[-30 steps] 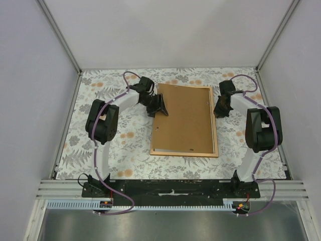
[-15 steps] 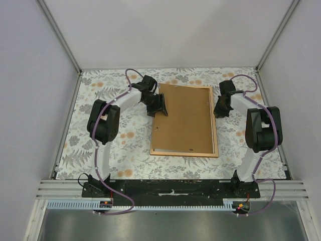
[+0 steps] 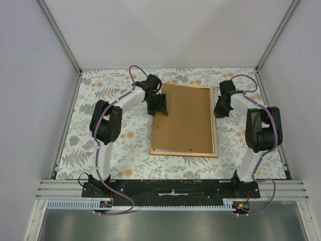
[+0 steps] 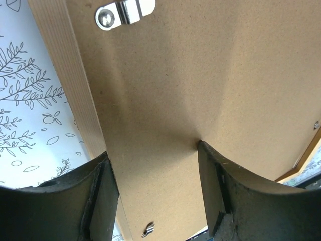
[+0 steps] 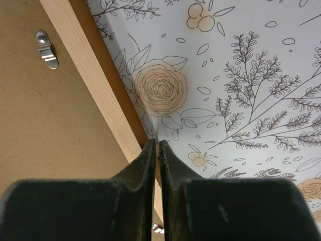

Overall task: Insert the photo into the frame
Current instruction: Place the backboard on the frame body.

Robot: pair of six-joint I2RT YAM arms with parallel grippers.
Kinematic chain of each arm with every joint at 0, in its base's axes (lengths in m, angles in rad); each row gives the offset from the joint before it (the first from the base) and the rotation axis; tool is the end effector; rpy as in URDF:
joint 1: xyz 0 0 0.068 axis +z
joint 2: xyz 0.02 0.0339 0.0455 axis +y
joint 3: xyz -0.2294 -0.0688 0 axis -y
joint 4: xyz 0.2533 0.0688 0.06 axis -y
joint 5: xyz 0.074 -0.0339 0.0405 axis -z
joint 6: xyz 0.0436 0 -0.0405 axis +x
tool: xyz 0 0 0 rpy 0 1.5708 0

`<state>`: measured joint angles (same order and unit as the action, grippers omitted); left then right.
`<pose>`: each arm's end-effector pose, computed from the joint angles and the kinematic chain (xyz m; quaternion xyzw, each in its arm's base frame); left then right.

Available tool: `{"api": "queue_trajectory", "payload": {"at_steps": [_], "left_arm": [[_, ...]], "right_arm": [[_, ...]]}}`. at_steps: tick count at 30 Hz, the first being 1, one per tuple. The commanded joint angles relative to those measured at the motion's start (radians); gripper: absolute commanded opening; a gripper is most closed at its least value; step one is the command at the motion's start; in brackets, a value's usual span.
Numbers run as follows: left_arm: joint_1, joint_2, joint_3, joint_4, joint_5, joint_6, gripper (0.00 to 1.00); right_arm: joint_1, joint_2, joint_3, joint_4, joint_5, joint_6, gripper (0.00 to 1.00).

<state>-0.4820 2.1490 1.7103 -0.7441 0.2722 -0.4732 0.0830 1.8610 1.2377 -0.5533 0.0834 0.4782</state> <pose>0.3880 -0.2162 0.1450 0.0304 0.9720 -0.2060 0.1084 0.3705 0.0272 0.1257 0.2004 0.9591 0.0149 0.1993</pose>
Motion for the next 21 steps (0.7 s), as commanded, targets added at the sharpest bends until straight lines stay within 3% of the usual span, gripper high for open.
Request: {"api": "queue_trajectory", "payload": {"at_steps": [1,14,21], "left_arm": [[-0.021,0.011,0.019,-0.037,-0.12,0.076,0.64],[-0.023,-0.049,-0.031,-0.009,-0.131,0.077,0.68],[-0.017,-0.092,-0.066,0.046,-0.059,0.093,0.72]], "right_arm": [[0.0,-0.005,0.006,0.02,-0.007,-0.009,0.12],[0.0,-0.011,0.0,0.023,-0.011,-0.015,0.12],[0.0,-0.02,-0.004,0.024,-0.02,-0.018,0.12]]}}
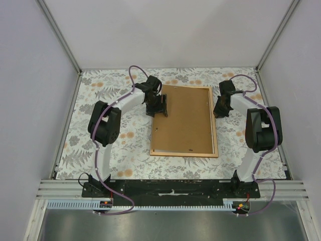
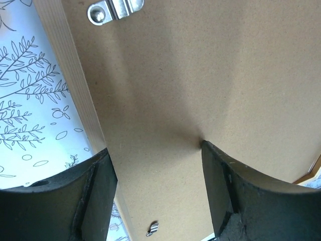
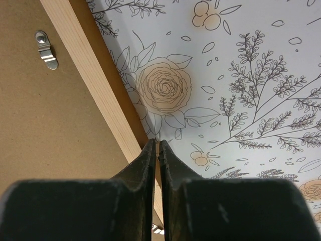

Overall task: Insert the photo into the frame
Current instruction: Place the backboard on the frame body.

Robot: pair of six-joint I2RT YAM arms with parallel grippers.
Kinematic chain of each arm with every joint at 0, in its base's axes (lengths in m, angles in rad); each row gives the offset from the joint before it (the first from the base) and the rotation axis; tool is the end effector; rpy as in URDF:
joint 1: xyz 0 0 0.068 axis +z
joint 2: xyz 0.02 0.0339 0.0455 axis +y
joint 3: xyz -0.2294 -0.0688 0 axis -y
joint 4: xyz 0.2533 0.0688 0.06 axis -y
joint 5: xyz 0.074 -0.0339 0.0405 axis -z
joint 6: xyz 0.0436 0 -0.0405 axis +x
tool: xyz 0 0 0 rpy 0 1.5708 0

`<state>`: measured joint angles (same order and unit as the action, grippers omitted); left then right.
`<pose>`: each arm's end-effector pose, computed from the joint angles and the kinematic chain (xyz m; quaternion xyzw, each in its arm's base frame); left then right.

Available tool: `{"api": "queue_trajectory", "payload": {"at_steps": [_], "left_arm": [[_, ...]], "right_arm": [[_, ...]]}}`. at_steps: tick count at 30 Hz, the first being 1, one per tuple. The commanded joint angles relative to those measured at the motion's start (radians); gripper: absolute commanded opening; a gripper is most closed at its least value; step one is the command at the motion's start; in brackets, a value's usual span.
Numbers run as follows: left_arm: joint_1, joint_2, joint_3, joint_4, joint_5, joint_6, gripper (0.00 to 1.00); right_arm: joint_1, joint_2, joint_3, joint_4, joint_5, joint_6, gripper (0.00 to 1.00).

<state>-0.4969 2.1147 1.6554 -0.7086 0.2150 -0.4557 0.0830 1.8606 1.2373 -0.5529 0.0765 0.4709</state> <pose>0.3807 -0.2170 0.1440 0.0415 0.9735 -0.1846 0.1286 0.3704 0.0275 0.1258 0.1962 0.9601 0.0175 0.1987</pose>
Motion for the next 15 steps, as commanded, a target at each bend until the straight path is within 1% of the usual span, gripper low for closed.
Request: {"api": "queue_trajectory", "payload": {"at_steps": [1,4,15], "left_arm": [[-0.002,-0.061,-0.011,0.012,0.004,0.08,0.72],[0.007,-0.071,-0.023,0.034,0.052,0.089,0.75],[0.06,-0.119,-0.065,0.083,0.136,0.095,0.78]], "right_arm": [[0.0,-0.021,-0.004,0.024,-0.014,-0.011,0.13],[-0.003,-0.028,-0.007,0.022,-0.012,-0.012,0.12],[-0.011,-0.037,-0.015,0.022,-0.014,-0.015,0.12]]}}
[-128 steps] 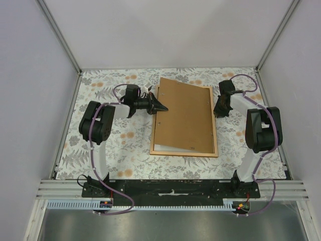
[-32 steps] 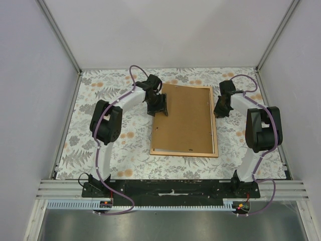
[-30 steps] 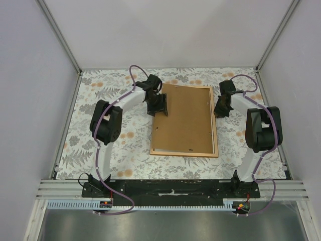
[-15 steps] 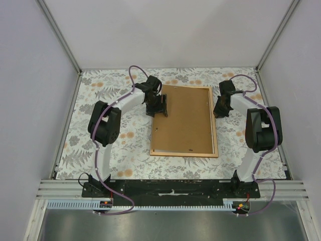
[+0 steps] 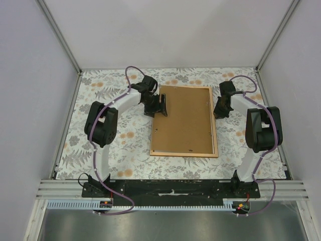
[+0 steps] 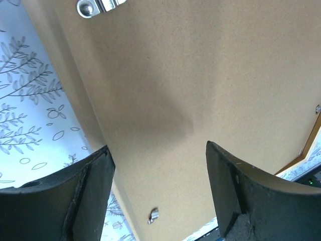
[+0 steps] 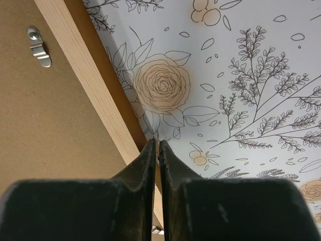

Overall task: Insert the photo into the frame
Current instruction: Place the backboard on the frame body, then position the photo frame at the center of the board.

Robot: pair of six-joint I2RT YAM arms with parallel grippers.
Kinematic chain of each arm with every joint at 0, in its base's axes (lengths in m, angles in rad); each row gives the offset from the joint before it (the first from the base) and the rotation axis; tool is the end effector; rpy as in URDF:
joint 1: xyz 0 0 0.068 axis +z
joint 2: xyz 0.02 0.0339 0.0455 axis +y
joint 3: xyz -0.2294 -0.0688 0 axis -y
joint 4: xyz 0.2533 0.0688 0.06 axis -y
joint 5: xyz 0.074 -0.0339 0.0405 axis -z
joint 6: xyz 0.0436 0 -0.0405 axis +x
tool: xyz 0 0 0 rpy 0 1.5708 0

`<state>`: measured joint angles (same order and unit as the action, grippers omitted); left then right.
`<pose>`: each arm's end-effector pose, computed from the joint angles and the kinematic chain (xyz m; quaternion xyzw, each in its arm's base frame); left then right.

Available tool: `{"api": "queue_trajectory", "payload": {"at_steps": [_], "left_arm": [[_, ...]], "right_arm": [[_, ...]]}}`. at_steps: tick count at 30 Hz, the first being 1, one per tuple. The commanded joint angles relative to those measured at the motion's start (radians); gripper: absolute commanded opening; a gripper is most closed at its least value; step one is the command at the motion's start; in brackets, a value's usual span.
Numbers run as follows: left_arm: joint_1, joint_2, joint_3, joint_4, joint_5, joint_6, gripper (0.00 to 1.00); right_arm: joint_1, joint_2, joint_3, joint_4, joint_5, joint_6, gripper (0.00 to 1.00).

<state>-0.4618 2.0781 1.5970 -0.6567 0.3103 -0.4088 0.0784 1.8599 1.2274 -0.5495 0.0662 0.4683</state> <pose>0.3810 -0.2045 0.1451 0.0588 0.9637 -0.2263 0.1288 0.3688 0.0261 0.1233 0.1962 0.9608 0.0209 0.1947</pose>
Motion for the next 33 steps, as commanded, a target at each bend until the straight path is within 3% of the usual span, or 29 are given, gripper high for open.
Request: {"api": "queue_trajectory", "payload": {"at_steps": [1,33], "left_arm": [[0.031,-0.084,-0.009,0.031,0.042,0.051,0.78],[0.025,-0.042,-0.077,0.083,0.047,0.022,0.79]], "right_arm": [[-0.006,-0.036,-0.005,0.02,-0.005,-0.013,0.13],[-0.008,-0.027,0.003,0.023,-0.017,-0.014,0.12]]}}
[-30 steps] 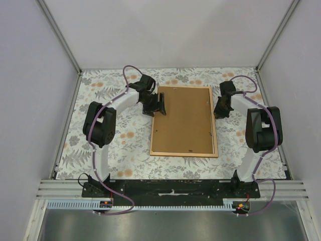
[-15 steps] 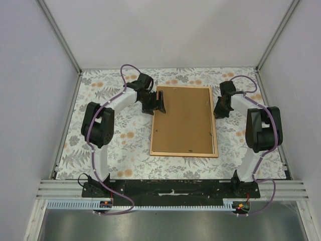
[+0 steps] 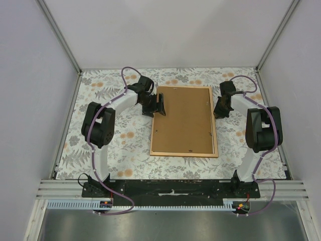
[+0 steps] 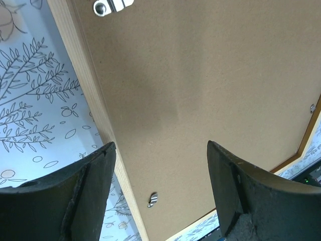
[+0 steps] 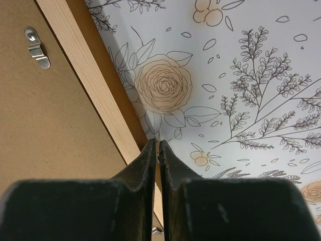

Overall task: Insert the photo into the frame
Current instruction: Position the photo frame at the center of the board.

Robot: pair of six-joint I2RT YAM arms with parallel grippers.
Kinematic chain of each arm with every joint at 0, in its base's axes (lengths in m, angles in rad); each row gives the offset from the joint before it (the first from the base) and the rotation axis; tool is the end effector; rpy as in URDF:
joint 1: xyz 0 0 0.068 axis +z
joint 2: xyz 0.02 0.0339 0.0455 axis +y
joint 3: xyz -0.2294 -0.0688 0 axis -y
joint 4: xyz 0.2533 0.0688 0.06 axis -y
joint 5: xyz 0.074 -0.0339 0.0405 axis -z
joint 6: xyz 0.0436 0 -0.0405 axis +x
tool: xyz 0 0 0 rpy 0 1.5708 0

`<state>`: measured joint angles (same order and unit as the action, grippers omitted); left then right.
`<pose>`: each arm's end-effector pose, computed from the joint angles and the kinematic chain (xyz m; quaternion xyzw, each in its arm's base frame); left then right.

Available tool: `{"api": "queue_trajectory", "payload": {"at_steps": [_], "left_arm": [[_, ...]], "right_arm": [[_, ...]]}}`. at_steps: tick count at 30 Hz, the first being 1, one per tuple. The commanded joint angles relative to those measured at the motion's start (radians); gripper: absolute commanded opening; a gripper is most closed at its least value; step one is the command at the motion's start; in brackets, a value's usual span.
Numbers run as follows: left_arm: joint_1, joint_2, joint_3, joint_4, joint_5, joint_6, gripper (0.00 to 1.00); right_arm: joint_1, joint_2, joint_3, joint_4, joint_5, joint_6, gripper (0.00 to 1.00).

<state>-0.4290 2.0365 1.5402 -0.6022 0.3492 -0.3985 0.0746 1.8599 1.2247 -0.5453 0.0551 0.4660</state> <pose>0.3818 -0.1910 0.1482 0.0552 0.9567 -0.2473 0.1431 0.3688 0.0252 0.1227 0.1959 0.9609 0.0257 0.1940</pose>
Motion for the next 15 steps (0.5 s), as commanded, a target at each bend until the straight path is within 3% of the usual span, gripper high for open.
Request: {"api": "queue_trajectory", "payload": {"at_steps": [1,15], "left_arm": [[-0.01,-0.001,-0.025,0.028,0.011,0.012,0.8],[-0.074,0.004,-0.031,0.035,0.013,0.001,0.79]], "right_arm": [[-0.004,-0.027,0.004,0.021,-0.009,-0.012,0.12],[-0.004,-0.027,0.002,0.021,-0.014,-0.007,0.12]]}}
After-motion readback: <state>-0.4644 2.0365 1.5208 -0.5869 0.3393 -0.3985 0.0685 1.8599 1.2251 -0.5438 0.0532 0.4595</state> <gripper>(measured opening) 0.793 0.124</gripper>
